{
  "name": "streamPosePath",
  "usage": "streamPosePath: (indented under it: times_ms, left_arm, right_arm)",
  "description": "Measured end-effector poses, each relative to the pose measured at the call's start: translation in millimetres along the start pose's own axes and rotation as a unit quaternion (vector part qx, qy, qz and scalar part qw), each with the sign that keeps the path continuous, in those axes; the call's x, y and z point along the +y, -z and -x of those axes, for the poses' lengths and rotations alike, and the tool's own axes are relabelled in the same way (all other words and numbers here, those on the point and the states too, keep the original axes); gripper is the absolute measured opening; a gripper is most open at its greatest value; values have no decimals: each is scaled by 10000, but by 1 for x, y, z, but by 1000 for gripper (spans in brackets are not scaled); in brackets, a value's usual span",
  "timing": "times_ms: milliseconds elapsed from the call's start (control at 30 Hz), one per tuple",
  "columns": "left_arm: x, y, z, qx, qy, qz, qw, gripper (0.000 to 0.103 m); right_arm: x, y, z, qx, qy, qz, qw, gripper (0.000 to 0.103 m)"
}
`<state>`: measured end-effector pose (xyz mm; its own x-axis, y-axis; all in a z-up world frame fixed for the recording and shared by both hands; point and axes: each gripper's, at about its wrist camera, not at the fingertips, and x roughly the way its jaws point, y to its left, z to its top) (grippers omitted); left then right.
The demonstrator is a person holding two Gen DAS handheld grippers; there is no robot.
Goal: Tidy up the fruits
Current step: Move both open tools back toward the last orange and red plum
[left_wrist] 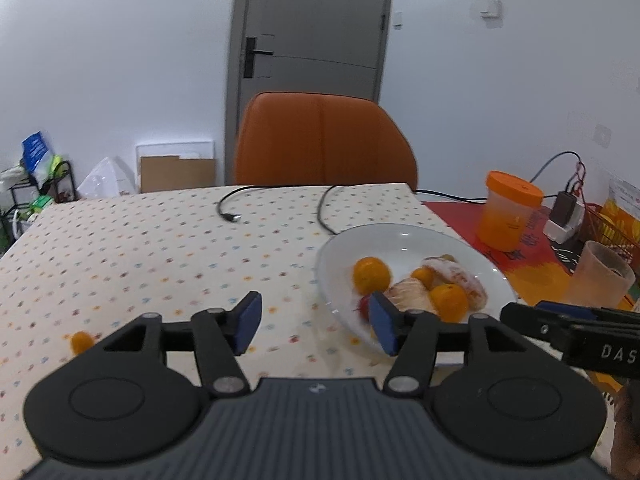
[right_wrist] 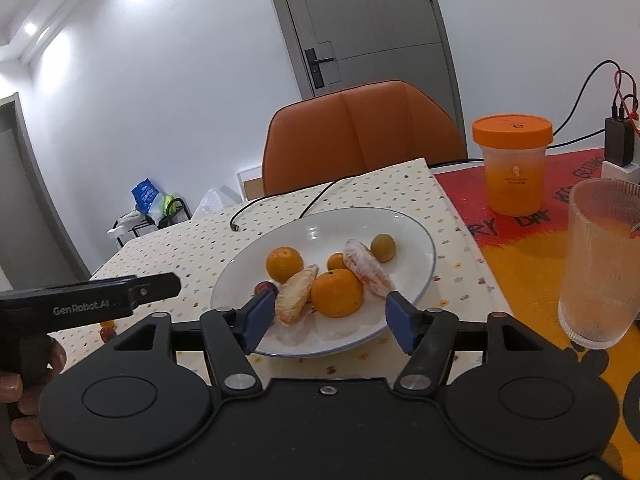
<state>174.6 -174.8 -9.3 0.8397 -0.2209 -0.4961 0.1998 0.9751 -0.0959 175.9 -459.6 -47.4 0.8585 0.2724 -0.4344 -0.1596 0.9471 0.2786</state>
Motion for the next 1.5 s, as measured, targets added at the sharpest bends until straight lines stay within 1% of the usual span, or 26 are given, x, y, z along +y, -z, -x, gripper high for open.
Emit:
streamPosePath:
  times_ms: [100,167,200,267,333,400,600,733,1133,1500]
  left_arm:
    - [13,2,6,26,-19,113,9999,63]
    - [21,4,9,48,-72,182,9998,72]
    - [24,5,12,40,-116,212,9997,74]
    - [30,6,16,3,-196,259,9995,83]
    - [36,7,20,11,-266,299,9992,87]
    - [42,9,23,40,-328,334,9989,90]
    - [59,15,34,22,-476,423,9980,94]
    - [69,19,41,39,-571,413,9975,95]
    - [103,30,61,64,-769,688,9946,96]
    - [128,44,82,8,-982,790,9920,97]
  right_arm:
    - [8,0,0,12,-16,3,10000,71]
    - [14,1,1,2,-21,21,10000,75]
    - [16,1,1,-6,-33,32,10000,77]
    - [22,2,3,-20,-64,54,10000,82]
    - [28,2,3,-16,-53,106,9999,88]
    - [35,2,3,-16,-4,185,9998,94]
    - [48,3,2,9,-42,219,9998,102]
    - [58,5,0,52,-94,292,9995,103]
    - [89,8,-3,116,-290,506,9982,103]
    - [114,14,-2,184,-601,559,9965,103]
